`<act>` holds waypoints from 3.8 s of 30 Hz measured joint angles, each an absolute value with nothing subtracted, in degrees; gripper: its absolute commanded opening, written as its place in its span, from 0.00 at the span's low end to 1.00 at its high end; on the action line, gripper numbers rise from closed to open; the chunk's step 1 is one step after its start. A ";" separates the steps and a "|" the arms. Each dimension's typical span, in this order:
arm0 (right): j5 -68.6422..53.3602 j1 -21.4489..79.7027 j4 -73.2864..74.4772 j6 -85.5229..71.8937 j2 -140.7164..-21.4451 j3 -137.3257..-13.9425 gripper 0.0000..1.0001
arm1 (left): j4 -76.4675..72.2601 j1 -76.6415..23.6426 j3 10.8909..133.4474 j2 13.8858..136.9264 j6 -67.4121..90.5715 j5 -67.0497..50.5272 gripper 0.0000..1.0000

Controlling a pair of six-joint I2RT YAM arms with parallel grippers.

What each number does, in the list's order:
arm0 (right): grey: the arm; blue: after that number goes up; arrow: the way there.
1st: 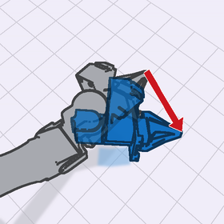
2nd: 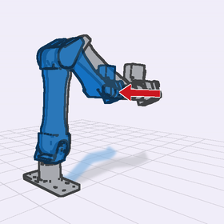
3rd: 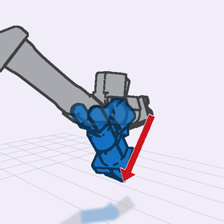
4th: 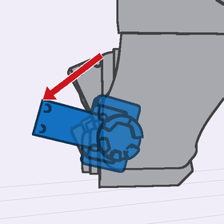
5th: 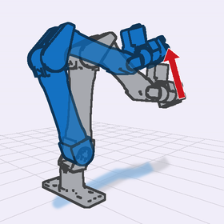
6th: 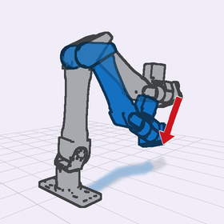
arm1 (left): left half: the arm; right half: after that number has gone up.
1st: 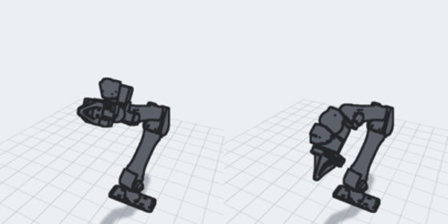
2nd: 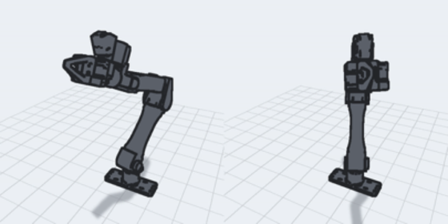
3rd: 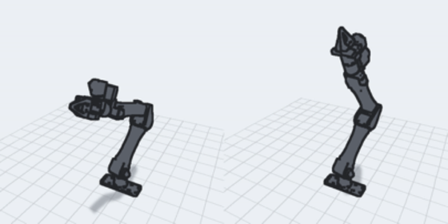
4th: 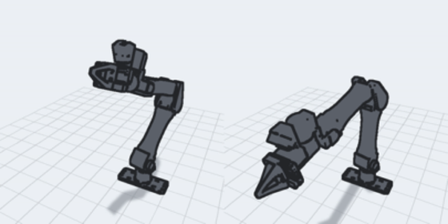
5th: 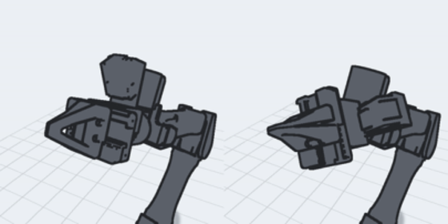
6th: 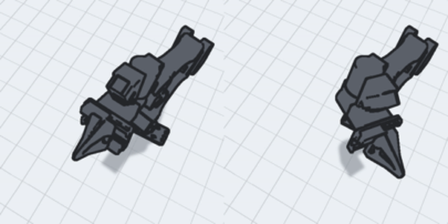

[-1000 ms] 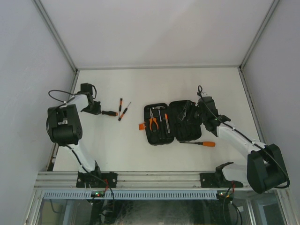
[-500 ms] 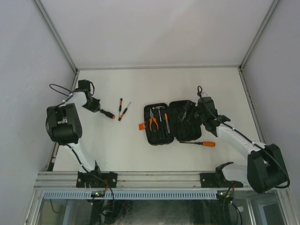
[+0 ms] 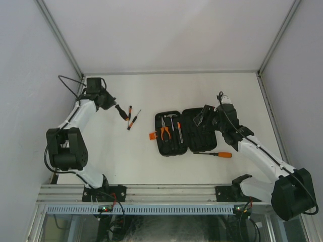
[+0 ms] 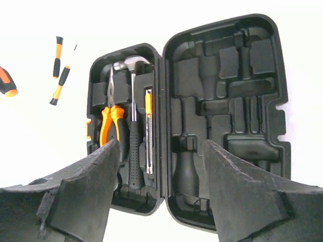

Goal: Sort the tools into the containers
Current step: Pick up the screwdriver from the center of the board, then place the screwdriver in the storage box.

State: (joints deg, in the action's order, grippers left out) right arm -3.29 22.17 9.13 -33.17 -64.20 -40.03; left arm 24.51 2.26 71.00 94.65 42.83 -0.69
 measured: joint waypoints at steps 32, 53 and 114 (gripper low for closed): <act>-16.56 34.96 -15.90 -38.17 -68.93 -40.01 0.78 | -5.78 -26.96 61.49 84.31 36.03 -23.77 0.00; -20.05 34.04 -17.76 -39.46 -76.09 -42.22 0.44 | -13.69 -31.24 58.41 84.31 42.87 -29.15 0.00; -4.60 34.48 24.01 -10.83 -74.52 -51.20 0.52 | 6.70 -24.71 56.64 78.04 34.37 -15.33 0.46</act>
